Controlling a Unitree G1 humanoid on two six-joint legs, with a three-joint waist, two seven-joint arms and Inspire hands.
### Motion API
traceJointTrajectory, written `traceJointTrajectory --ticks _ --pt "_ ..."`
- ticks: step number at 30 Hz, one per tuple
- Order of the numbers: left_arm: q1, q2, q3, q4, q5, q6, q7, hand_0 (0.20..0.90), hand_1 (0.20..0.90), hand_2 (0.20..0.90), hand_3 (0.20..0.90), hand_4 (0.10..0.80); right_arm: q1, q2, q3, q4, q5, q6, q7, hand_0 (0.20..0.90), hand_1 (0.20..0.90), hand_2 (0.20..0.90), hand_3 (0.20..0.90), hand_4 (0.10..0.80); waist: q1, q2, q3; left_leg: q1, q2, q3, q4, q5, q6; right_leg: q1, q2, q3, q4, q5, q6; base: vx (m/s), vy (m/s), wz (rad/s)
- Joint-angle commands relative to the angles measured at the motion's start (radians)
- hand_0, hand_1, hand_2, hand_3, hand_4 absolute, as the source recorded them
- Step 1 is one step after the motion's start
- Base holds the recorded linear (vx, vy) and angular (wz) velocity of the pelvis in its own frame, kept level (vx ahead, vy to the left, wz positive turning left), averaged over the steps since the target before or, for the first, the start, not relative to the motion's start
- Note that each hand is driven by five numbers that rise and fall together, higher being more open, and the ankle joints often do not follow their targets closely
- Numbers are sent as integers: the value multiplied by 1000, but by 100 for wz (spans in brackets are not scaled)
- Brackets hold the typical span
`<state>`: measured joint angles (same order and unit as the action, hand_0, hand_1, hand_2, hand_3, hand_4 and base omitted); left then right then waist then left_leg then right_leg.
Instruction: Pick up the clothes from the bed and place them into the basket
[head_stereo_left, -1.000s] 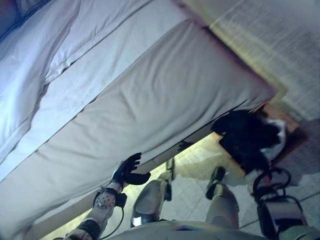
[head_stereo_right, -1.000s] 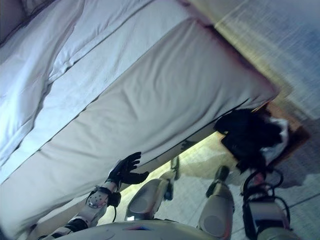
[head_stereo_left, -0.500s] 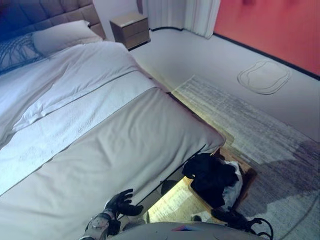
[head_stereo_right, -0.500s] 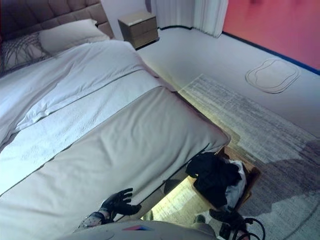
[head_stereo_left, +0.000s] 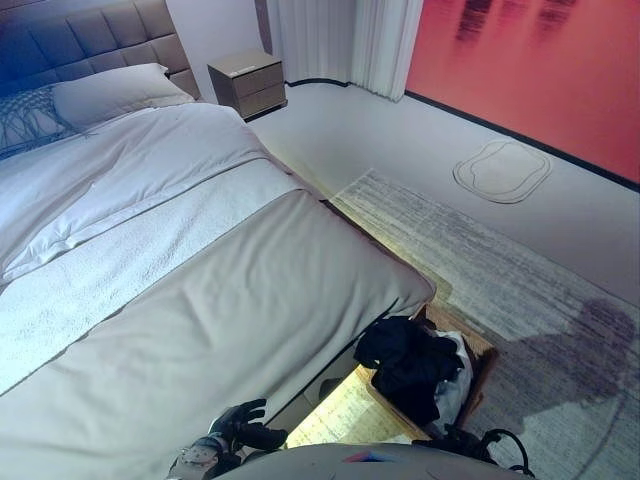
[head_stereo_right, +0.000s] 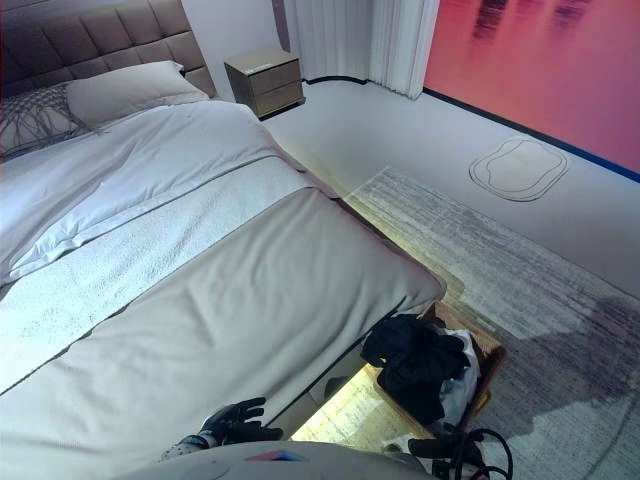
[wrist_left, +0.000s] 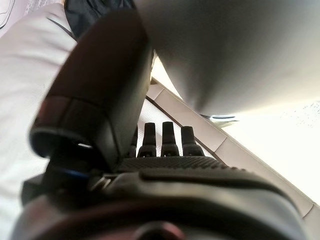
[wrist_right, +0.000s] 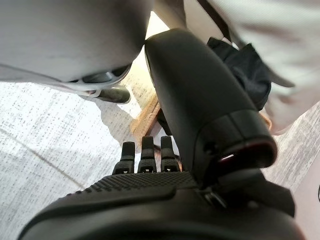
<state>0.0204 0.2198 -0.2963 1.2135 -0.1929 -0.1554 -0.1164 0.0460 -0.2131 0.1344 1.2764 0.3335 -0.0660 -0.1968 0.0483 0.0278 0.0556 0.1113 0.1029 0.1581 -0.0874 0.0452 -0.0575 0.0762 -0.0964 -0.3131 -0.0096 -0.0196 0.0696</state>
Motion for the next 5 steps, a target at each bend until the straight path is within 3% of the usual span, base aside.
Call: traceJointTrajectory --ticks 1,5 --pt "-59 5 23 45 30 -29 9 900 900 900 900 800 -44 27 30 23 -14 -17 -33 900 900 900 900 800 4 -28 16 -17 -31 12 0 -4 7 49 -25 11 25 18 16 0 0 0" --pt "-60 6 26 46 43 -14 5 900 900 900 900 800 -49 30 39 32 -26 -16 -42 900 900 900 900 800 12 -31 9 -12 -39 4 0 -10 14 57 -29 11 22 20 18 0 0 0"
